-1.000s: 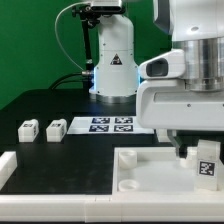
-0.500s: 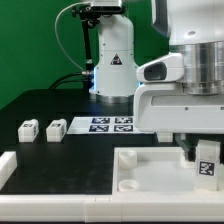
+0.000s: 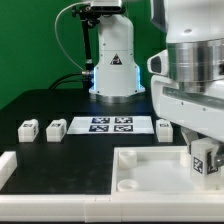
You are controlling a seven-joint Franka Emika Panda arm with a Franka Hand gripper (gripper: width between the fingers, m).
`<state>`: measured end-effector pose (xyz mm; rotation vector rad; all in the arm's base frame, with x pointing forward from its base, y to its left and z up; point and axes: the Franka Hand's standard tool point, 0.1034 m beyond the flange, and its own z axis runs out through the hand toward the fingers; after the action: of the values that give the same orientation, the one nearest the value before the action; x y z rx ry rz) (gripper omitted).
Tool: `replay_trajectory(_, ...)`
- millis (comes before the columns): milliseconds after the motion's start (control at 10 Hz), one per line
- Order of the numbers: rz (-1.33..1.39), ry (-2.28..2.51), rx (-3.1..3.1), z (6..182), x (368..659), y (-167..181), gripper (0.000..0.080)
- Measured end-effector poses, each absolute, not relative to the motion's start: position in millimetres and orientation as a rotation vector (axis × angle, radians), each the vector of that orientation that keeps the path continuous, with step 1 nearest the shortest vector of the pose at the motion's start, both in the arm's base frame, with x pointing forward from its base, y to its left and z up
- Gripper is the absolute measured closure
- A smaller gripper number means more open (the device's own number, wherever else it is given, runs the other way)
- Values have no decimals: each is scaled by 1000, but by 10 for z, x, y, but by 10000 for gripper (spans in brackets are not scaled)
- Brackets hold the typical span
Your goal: Assemble one leg
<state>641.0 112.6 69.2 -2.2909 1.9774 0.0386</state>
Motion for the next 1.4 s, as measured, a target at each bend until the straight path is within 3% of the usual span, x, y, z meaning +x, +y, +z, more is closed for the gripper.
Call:
replay_trajectory(500, 77, 2293, -1979, 682, 6386, 1184, 508)
replay_trajectory(600, 70, 2211, -2067, 682, 6387, 1180, 419)
replay_trajectory(700, 27, 2001, -2255, 688, 6422, 1152, 419)
replay_trajectory(800, 2, 1824, -2391, 697, 6438, 1152, 229)
replay_trajectory(900, -23, 1601, -2540, 707, 6434, 1179, 172)
replay_trajectory(1200, -51, 1245, -2739, 697, 6431, 1163, 154)
replay_trajectory(1400, -84, 715, -2967, 658, 6398, 1200, 151)
